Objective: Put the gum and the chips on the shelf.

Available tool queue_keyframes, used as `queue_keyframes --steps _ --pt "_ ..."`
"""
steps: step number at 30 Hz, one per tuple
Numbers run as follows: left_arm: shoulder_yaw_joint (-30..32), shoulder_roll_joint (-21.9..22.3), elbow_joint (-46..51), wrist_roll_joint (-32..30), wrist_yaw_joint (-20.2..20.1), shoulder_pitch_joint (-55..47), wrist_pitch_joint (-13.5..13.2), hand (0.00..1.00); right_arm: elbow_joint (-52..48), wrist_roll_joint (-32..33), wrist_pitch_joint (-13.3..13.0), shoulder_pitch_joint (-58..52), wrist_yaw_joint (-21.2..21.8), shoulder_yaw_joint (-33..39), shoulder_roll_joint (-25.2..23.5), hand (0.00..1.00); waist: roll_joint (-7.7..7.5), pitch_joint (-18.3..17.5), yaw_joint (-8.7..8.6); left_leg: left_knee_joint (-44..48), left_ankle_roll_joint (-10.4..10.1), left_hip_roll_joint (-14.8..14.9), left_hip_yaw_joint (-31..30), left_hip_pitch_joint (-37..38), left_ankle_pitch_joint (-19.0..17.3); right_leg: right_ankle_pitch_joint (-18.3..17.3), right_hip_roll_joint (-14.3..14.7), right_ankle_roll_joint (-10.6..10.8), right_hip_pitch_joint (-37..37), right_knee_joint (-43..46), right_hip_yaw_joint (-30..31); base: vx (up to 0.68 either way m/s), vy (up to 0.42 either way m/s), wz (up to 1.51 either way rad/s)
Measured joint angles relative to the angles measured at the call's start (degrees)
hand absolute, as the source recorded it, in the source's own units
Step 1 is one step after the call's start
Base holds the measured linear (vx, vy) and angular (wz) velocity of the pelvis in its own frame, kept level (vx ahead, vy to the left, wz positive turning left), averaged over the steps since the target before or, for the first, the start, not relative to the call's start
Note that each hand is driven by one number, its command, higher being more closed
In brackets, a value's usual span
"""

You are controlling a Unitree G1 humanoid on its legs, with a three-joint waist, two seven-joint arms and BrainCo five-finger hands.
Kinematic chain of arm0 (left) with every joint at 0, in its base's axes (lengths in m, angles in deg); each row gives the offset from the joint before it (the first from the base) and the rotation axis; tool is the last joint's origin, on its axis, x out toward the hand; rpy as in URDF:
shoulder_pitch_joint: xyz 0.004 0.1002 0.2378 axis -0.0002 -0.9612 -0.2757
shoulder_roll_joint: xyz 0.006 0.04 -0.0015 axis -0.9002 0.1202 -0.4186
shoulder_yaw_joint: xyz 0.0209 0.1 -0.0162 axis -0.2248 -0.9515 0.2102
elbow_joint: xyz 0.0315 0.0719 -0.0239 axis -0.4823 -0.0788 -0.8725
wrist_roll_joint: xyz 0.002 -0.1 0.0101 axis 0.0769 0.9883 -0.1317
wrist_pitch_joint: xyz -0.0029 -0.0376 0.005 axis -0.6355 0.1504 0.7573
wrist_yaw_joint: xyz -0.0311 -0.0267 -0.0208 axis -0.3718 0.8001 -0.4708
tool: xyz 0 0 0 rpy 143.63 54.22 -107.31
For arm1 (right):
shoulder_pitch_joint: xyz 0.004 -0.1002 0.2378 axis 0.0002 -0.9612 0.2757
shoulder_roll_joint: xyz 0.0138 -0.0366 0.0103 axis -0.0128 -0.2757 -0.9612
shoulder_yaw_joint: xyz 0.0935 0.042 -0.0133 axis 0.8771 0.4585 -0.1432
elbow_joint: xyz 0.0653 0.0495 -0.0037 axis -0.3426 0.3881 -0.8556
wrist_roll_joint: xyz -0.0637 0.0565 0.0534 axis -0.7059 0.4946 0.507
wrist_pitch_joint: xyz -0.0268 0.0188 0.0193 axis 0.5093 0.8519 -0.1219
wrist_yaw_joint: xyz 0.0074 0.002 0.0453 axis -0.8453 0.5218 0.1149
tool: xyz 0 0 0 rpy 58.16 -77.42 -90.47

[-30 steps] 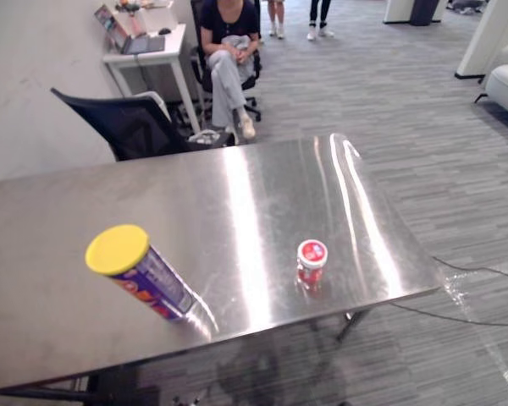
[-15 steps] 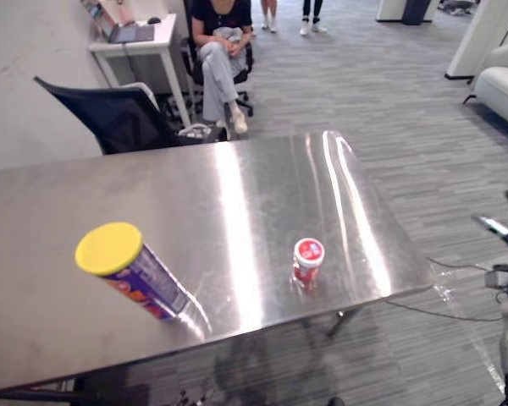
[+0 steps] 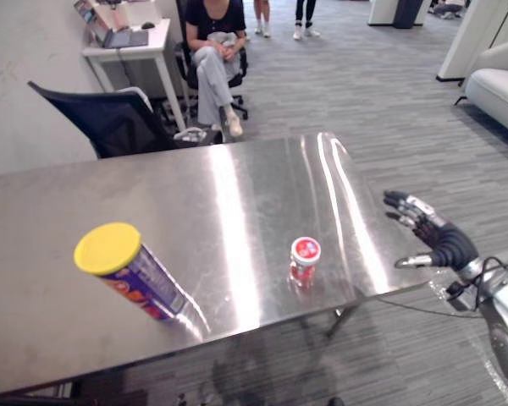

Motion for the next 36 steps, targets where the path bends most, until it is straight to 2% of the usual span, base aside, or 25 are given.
queue_keyframes --steps 8,22,27,36 --pt "-2.00 -0.85 -0.46 0.00 -0.07 -0.01 -0.02 0.00 -0.31 0.60 1.79 -0.31 1.16 -5.84 -0.06 0.00 -0.10 -0.21 0.11 0.77 0.02 0.14 -0.23 -0.88 0.01 0.07 -0.04 -0.08 -0.50 0.16 -0.11 0.00 0.000 0.00" --pt "-2.73 -1.09 -0.93 0.00 0.21 -0.04 -0.13 0.00 0.99 0.39 1.28 -1.25 -0.14 -9.32 -2.53 0.00 0.10 -0.55 0.16 0.88 0.39 0.14 -1.67 -1.58 0.33 0.08 -0.16 -0.09 -0.50 0.41 -1.54 -0.01 -0.001 0.04" --pt "-3.54 -1.22 -0.90 0.00 0.44 -0.01 -0.12 0.00 3.31 0.32 1.05 -1.21 -0.70 -10.40 -3.04 0.00 0.35 -0.78 1.48 0.87 0.39 0.12 -1.77 -1.65 0.33 0.08 -0.14 -0.09 -0.46 0.34 -1.63 0.00 -0.001 0.01" --pt "-4.18 -1.34 -0.92 0.01 0.51 -0.08 -0.12 0.00 5.60 -1.76 0.55 -0.78 -2.78 -12.30 -4.37 0.00 0.34 -0.77 1.61 0.75 0.55 0.02 -2.30 -1.73 0.58 0.08 -0.16 -0.10 -0.30 0.33 -2.03 -0.01 0.000 0.02"
